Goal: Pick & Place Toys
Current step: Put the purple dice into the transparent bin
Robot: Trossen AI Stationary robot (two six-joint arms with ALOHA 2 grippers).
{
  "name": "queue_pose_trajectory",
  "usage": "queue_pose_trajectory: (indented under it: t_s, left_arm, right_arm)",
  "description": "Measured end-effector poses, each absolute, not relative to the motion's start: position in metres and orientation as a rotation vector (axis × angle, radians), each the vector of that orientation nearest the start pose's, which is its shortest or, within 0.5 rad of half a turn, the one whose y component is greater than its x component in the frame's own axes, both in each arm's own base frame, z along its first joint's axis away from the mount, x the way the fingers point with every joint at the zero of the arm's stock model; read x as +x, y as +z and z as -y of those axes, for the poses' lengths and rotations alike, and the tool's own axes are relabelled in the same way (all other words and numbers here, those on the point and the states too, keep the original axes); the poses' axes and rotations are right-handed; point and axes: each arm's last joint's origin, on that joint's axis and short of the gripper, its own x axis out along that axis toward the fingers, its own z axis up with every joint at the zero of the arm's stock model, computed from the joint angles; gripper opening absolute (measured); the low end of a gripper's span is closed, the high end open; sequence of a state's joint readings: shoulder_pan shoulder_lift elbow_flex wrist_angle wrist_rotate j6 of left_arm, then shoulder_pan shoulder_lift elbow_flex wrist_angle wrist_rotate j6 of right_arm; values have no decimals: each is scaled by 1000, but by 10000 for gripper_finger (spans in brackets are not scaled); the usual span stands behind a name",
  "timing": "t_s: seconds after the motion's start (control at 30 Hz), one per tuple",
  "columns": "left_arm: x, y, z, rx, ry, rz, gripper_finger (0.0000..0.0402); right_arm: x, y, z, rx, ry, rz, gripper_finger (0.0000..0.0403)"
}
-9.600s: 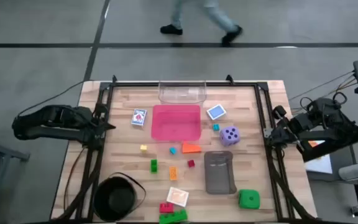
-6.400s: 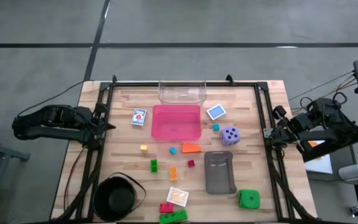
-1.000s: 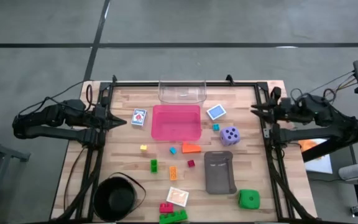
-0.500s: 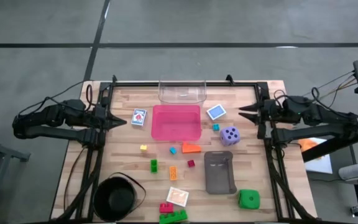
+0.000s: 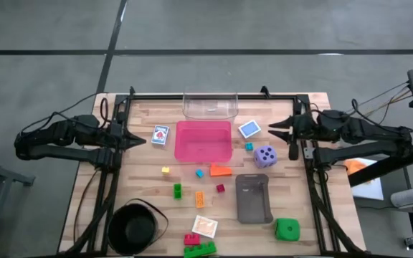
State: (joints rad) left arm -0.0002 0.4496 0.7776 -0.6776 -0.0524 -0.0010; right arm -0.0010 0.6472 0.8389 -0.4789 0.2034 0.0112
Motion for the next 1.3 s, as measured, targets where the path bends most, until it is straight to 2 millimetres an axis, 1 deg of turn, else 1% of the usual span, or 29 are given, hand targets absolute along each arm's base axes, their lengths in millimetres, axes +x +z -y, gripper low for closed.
queue_pose_trajectory:
  t_s: [0.07, 0.13, 0.4, 0.47, 0.53, 0.7, 0.97, 1.1, 1.3]
  left_arm:
    - [86, 321, -2, 2, 64, -349, 25]
    - [86, 321, -2, -2, 83, -349, 46]
    - [86, 321, -3, -7, 115, -348, 146]
    - [85, 321, -4, -4, 133, -347, 165]
    - [85, 321, -4, 0, 159, -346, 181]
    - [85, 321, -5, 6, 190, -346, 202]
    - [86, 320, -5, 0, 191, -350, 204]
    - [93, 310, -5, -2, 192, -375, 204]
    - [107, 287, -5, -12, 201, -374, 204]
  right_arm:
    - [134, 341, 6, -19, -209, -295, 102]
    - [138, 340, 6, -21, -210, -308, 124]
    - [153, 333, 7, -38, -228, -370, 261]
    - [157, 331, 7, -46, -235, -381, 285]
    - [161, 330, 7, -50, -238, -380, 301]
    - [173, 328, 7, -60, -237, -378, 311]
    - [188, 320, 7, -81, -233, -413, 311]
    - [195, 318, 7, -93, -231, -419, 311]
    - [206, 315, 7, -107, -228, -411, 311]
